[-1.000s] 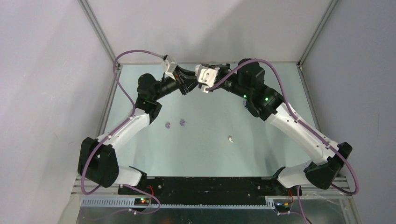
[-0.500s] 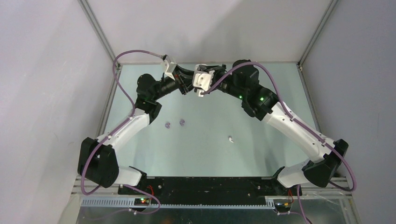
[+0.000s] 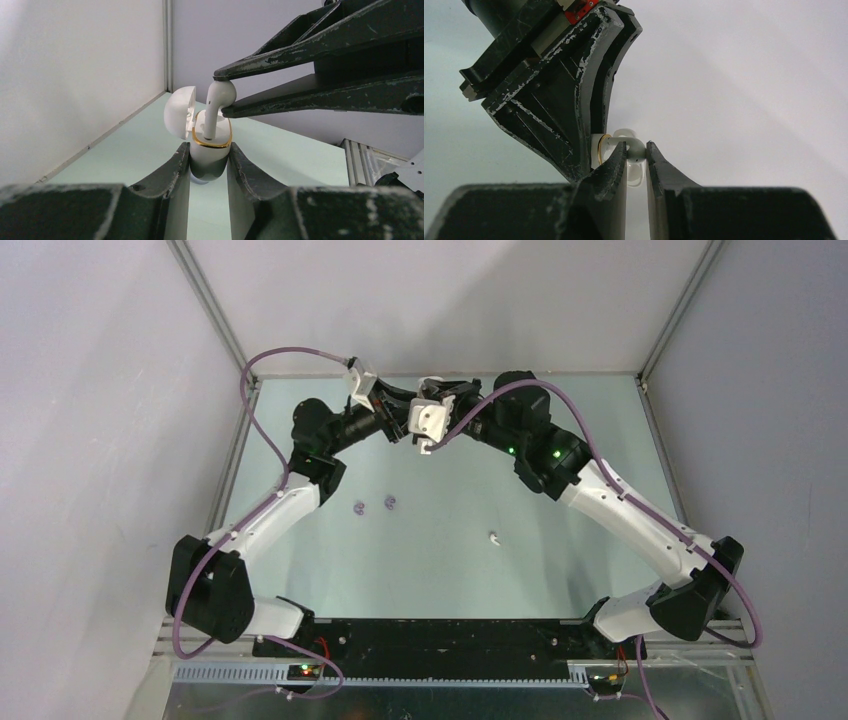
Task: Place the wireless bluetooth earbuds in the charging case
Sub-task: Place the earbud in the charging case.
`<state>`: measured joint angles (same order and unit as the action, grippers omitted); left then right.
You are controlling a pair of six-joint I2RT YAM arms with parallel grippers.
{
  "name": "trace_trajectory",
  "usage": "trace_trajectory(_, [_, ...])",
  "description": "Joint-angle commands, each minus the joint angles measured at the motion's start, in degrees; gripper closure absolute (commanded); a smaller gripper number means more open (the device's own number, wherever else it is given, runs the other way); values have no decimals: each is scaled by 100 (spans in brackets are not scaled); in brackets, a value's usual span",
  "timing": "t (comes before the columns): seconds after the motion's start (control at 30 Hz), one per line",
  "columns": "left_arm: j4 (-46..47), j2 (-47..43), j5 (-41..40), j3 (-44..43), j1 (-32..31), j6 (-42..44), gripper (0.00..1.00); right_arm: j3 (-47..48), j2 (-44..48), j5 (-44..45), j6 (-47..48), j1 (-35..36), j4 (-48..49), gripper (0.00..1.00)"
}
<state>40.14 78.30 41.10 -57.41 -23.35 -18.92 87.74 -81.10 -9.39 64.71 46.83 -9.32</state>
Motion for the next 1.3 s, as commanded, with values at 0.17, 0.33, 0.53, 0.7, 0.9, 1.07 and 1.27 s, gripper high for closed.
trace_trajectory(0.17, [364, -242, -34, -25, -4, -68, 100, -101, -9, 326, -85, 54, 370, 100])
trace_trajectory(0.33, [367, -249, -60, -25, -8, -60, 100, -98, 1, 275, -75, 57, 219, 100])
trace_trajectory(0.53, [372, -250, -99, -32, -8, -59, 100, -151, -1, 182, -16, 109, 99, 100])
trace_trajectory(0.7, [331, -227, -102, -43, -10, -40, 100, -178, 19, 97, -18, 154, 55, 100])
trace_trajectory(0.9, [347, -219, -162, -43, -11, -44, 100, -179, 3, 69, 97, 163, -48, 100])
trace_trajectory(1.07, [393, -198, -146, -68, -9, -65, 100, -179, -26, 75, 176, 168, -101, 100])
trace_trajectory(1.27, [427, -190, -114, -35, -6, 36, 100, 86, -96, -133, -126, 97, -465, 73])
